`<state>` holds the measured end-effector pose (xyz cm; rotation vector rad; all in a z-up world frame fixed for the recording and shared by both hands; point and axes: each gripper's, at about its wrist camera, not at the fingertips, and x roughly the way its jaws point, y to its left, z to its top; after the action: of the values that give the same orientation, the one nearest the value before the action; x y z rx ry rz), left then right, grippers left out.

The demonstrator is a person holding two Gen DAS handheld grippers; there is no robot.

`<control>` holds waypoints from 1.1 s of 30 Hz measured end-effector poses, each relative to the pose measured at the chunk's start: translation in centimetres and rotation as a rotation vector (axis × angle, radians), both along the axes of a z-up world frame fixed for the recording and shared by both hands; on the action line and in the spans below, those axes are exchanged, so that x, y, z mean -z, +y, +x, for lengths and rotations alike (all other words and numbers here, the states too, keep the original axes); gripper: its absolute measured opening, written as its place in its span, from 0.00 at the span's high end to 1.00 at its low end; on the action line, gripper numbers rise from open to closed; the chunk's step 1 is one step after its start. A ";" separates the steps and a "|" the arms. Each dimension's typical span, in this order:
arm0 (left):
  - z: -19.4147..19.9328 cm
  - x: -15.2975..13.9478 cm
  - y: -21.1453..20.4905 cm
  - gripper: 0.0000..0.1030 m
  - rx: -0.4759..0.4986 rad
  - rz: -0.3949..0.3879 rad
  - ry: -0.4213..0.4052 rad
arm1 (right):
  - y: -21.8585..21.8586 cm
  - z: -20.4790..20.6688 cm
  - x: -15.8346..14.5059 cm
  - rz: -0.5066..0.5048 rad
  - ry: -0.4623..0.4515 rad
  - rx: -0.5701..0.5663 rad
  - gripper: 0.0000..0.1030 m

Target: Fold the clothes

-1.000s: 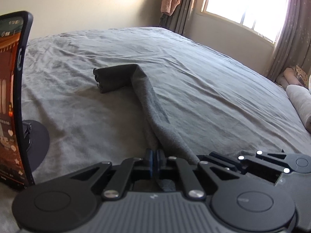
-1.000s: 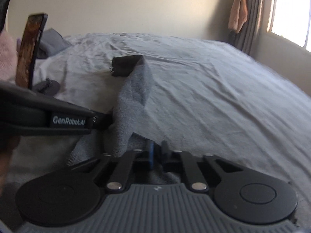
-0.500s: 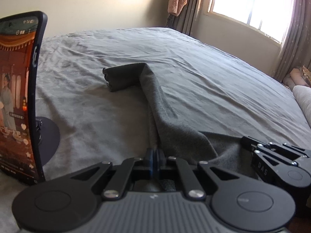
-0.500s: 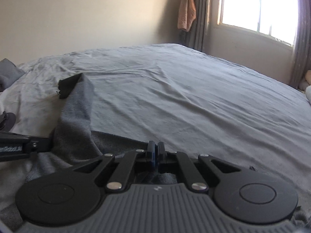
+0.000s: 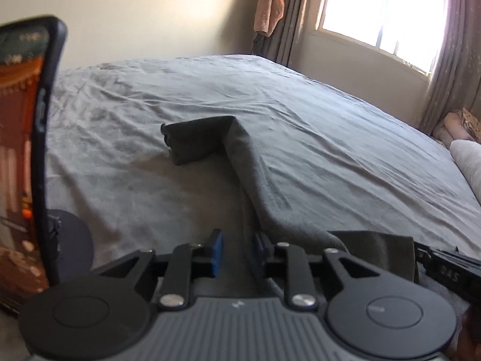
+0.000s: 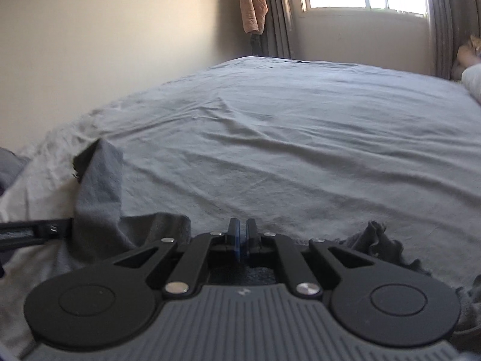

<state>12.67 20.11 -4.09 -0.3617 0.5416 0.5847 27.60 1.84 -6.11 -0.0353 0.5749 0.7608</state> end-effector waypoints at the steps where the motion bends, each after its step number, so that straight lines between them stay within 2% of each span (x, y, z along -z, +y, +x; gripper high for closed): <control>1: 0.5 0.0 -0.2 0.76 0.010 0.009 0.000 | 0.0 0.0 0.0 0.002 0.001 -0.004 0.87; 5: 2.7 -0.1 -0.2 0.71 0.049 0.002 -0.008 | 0.1 -0.2 -0.1 0.003 0.002 -0.017 0.86; 7: 3.6 -0.1 0.0 0.66 0.048 -0.003 -0.005 | 0.1 -0.3 -0.2 0.003 0.002 -0.024 0.80; 10: 4.8 0.0 0.3 0.66 0.045 -0.003 0.001 | 0.2 -0.5 -0.2 0.003 0.003 -0.034 0.73; 13: 6.0 0.0 0.8 0.61 0.039 -0.005 0.007 | 0.2 -0.7 -0.3 0.004 0.003 -0.044 0.70; 20: 8.8 -0.2 3.1 0.60 -0.038 -0.026 0.037 | 0.4 -0.8 -0.4 -0.003 -0.001 -0.052 0.67; 23: 9.9 -0.1 3.9 0.61 -0.074 -0.011 0.047 | 0.3 -0.8 -0.3 -0.002 -0.001 -0.052 0.66; 25: 10.5 0.0 3.7 0.67 -0.062 0.036 0.068 | 0.2 -0.8 -0.3 0.001 0.001 -0.051 0.66; 26: 10.8 0.1 3.6 0.80 -0.054 0.062 0.080 | 0.2 -0.7 -0.3 0.003 0.003 -0.050 0.66; 27: 11.1 0.2 3.5 0.88 -0.046 0.088 0.092 | 0.2 -0.7 -0.4 0.006 0.005 -0.048 0.66; 30: 11.0 -0.1 2.7 0.95 -0.065 0.138 0.109 | 0.0 -0.6 -0.4 0.016 0.013 -0.045 0.65; 33: 10.1 -0.7 2.6 0.95 -0.122 0.135 0.106 | -0.2 -0.4 -0.4 0.029 0.025 -0.045 0.65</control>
<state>22.79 22.75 -3.36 -0.2375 0.5815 0.7574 27.20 1.68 -5.70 -0.0117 0.5880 0.8141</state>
